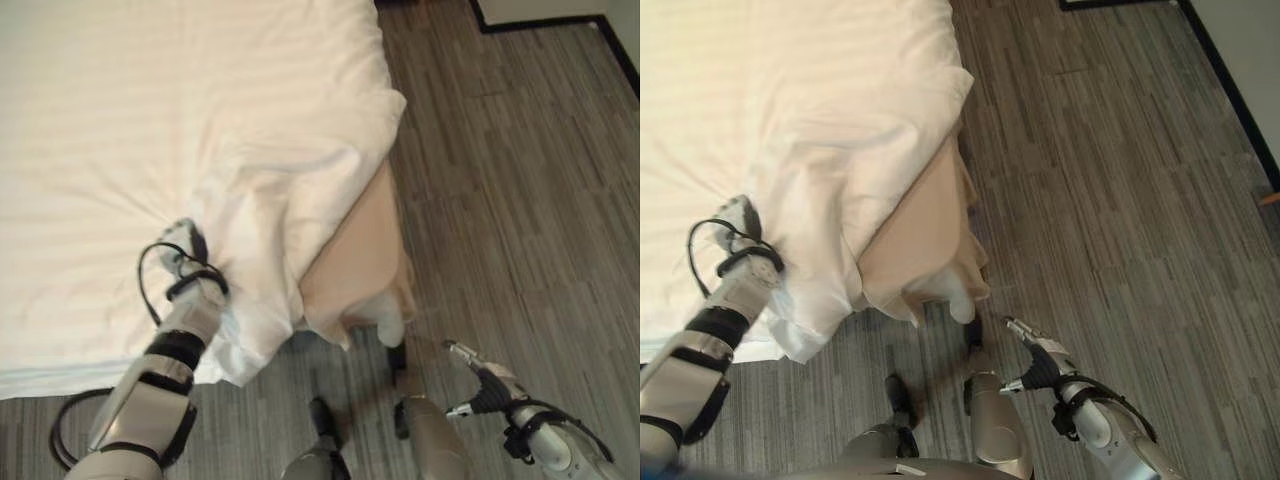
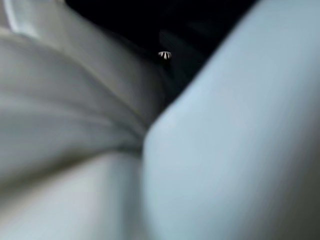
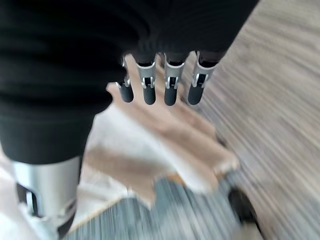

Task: Making the bed.

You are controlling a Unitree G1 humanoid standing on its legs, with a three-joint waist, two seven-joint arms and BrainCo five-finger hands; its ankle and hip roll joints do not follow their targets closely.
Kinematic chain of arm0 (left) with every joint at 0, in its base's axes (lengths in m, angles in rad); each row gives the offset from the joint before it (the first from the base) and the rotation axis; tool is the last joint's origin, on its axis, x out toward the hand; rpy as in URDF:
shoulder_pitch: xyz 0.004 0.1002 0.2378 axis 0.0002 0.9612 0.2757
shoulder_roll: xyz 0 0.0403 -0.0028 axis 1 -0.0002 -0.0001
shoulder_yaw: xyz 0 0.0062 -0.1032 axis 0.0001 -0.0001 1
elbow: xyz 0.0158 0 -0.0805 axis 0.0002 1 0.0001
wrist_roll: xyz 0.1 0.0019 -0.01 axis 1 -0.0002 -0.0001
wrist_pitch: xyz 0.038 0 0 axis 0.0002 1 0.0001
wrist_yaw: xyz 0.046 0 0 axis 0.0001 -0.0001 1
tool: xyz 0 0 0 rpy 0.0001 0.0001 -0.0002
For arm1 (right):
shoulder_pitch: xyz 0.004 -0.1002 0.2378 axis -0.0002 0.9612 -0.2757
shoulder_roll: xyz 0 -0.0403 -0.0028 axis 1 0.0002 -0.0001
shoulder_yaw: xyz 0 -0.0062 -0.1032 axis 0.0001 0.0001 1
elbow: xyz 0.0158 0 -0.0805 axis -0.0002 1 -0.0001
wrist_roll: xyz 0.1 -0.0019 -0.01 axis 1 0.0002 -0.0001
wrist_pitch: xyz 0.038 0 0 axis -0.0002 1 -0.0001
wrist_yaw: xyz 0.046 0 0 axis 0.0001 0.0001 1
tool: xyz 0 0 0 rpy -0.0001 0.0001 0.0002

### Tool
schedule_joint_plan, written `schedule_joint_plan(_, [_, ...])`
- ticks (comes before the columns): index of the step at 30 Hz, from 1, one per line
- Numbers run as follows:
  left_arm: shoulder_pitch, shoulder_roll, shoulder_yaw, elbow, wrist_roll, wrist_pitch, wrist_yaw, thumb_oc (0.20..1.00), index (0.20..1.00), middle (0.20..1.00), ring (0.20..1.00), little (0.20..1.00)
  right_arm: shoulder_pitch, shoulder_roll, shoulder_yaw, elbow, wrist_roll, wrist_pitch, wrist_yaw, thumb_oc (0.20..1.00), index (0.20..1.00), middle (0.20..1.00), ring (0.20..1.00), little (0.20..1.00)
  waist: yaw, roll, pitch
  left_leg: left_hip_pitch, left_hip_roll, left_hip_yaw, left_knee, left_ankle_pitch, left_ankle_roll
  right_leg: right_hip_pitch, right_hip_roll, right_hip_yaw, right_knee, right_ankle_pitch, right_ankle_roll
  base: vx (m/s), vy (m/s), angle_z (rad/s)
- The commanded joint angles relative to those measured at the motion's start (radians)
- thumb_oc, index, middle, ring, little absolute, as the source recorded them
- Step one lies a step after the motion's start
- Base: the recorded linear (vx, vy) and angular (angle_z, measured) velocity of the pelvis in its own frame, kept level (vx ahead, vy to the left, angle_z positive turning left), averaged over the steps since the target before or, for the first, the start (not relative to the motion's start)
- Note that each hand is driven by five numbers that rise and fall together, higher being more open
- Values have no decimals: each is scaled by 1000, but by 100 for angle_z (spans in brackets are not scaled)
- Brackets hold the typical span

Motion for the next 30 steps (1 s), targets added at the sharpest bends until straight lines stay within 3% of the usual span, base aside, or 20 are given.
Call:
schedule_joint_plan(1, [-28, -216, -84, -164, 14, -190, -102, 200, 200, 200, 200, 200, -9, 7, 77, 50, -42, -2, -21, 1000, 1000, 1000, 1000, 1000, -62, 35, -71, 63, 11, -28, 12, 9, -11, 164, -92, 66, 13, -121, 93, 55, 72, -34])
schedule_joint_plan(8, [71, -340, -222, -358, -113, -274, -240, 200, 200, 200, 200, 200, -35, 97, 71, 261, -10, 56, -62, 1000, 1000, 1000, 1000, 1000, -70, 8, -91, 180, -15, 1, 12, -28, 15, 250, -102, 111, 13, -110, 106, 6, 76, -28])
schedule_joint_plan(12, [100, -425, -352, -374, -252, -297, -330, 200, 200, 200, 200, 200, -53, 186, 88, 536, 37, 103, -90, 1000, 1000, 1000, 1000, 1000, -108, -1, -80, 227, -29, 38, 12, -52, 35, 258, -92, 174, 13, -93, 120, -31, 102, -30])
schedule_joint_plan(13, [115, -465, -438, -360, -308, -305, -408, 200, 200, 200, 200, 200, -73, 232, 83, 691, 73, 123, -104, 1000, 1000, 1000, 1000, 1000, -135, -2, -70, 251, -39, 68, 12, -68, 47, 253, -85, 219, 13, -83, 129, -40, 101, -70])
schedule_joint_plan(15, [115, -488, -476, -339, -337, -306, -440, 200, 200, 200, 200, 200, -86, 265, 66, 785, 108, 135, -109, 1000, 1000, 1000, 1000, 1000, -148, 0, -65, 261, -45, 87, 12, -73, 53, 247, -81, 247, 13, -77, 133, -24, 93, -71])
schedule_joint_plan(16, [117, -506, -507, -317, -362, -306, -462, 561, 561, 561, 561, 561, -101, 285, 59, 863, 126, 147, -119, 1000, 1000, 1000, 1000, 1000, -160, 3, -58, 273, -50, 101, 12, -83, 59, 243, -77, 271, 13, -74, 136, -5, 124, -87])
schedule_joint_plan(17, [128, -531, -538, -293, -421, -306, -489, 1000, 1000, 1000, 1000, 1000, -110, 302, 41, 916, 150, 152, -123, 1000, 1000, 1000, 1000, 1000, -171, 7, -52, 284, -55, 119, 12, -88, 63, 241, -73, 294, 13, -71, 137, -9, 110, -98])
schedule_joint_plan(19, [142, -571, -585, -226, -506, -297, -533, 1000, 1000, 1000, 1000, 1000, -114, 332, -29, 1005, 266, 157, -116, 1000, 1000, 1000, 1000, 1000, -197, 17, -42, 298, -63, 135, 12, -92, 69, 240, -71, 317, 13, -67, 137, 11, 84, -77])
schedule_joint_plan(22, [174, -571, -640, -208, -521, -282, -618, 1000, 1000, 1000, 1000, 1000, -97, 346, -194, 1110, 477, 152, -114, 1000, 1000, 1000, 1000, 1000, -227, 40, -37, 311, -72, 139, 12, -100, 73, 246, -78, 324, 13, -70, 139, 35, 52, -27])
schedule_joint_plan(26, [234, -544, -635, -223, -601, -278, -630, 1000, 1000, 1000, 1000, 1000, -58, 330, -293, 1163, 561, 149, -115, 1000, 1000, 1000, 1000, 1000, -234, 59, -31, 321, -77, 129, 12, -100, 75, 258, -88, 317, 13, -73, 138, 9, 13, 7])
schedule_joint_plan(30, [226, -533, -611, -224, -604, -278, -600, 1000, 1000, 1000, 1000, 1000, -38, 318, -320, 1221, 550, 161, -133, 1000, 1000, 1000, 1000, 1000, -231, 57, -28, 317, -73, 114, 12, -94, 71, 271, -93, 292, 13, -77, 135, -22, -28, 8])
